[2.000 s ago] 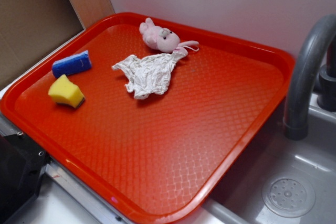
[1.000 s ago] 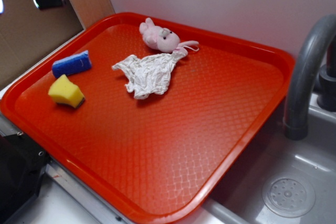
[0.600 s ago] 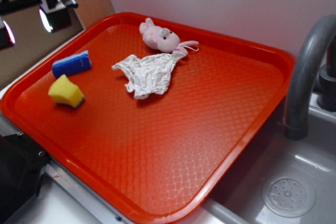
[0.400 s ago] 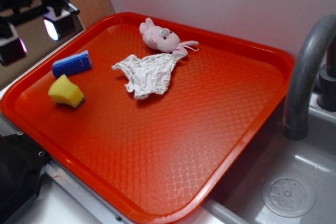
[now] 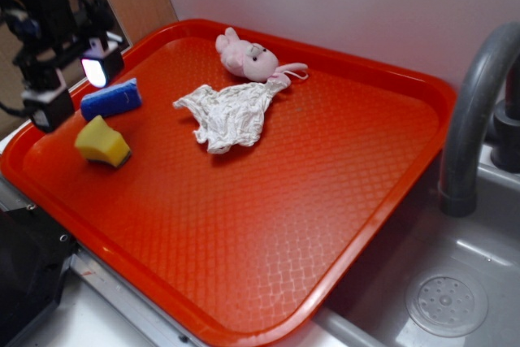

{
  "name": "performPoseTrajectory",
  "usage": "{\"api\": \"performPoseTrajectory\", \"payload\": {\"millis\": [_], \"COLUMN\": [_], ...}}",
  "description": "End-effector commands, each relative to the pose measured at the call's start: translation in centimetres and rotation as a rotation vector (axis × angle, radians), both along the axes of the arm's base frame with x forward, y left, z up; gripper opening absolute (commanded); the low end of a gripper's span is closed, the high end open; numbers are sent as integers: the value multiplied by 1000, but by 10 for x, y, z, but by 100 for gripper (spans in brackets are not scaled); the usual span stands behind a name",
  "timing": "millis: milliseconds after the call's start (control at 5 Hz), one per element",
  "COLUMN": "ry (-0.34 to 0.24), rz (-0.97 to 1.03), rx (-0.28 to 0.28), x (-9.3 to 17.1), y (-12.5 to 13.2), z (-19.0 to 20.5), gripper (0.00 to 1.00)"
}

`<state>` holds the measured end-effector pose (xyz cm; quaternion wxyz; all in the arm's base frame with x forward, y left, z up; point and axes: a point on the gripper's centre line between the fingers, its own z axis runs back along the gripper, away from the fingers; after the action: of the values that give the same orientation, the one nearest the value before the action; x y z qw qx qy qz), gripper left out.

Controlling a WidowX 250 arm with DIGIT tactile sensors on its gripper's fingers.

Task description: Grab the green sponge.

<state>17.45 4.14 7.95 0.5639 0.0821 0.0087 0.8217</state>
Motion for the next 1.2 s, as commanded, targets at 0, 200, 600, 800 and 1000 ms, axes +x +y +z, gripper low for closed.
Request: {"api": "performPoseTrajectory", "payload": {"millis": [0,200,600,800,1000], "ry": [-82,-92,-62,-52,-60], "rz": [-161,-227,-253,-262,-281], "rx": [122,165,199,212,234], "x": [-2,-5,-6,-5,-4], "y": [-1,-3,2,2,-1], "z": [-21,-32,-50,-56,-55], "gripper": [100,100,100,100,0]}}
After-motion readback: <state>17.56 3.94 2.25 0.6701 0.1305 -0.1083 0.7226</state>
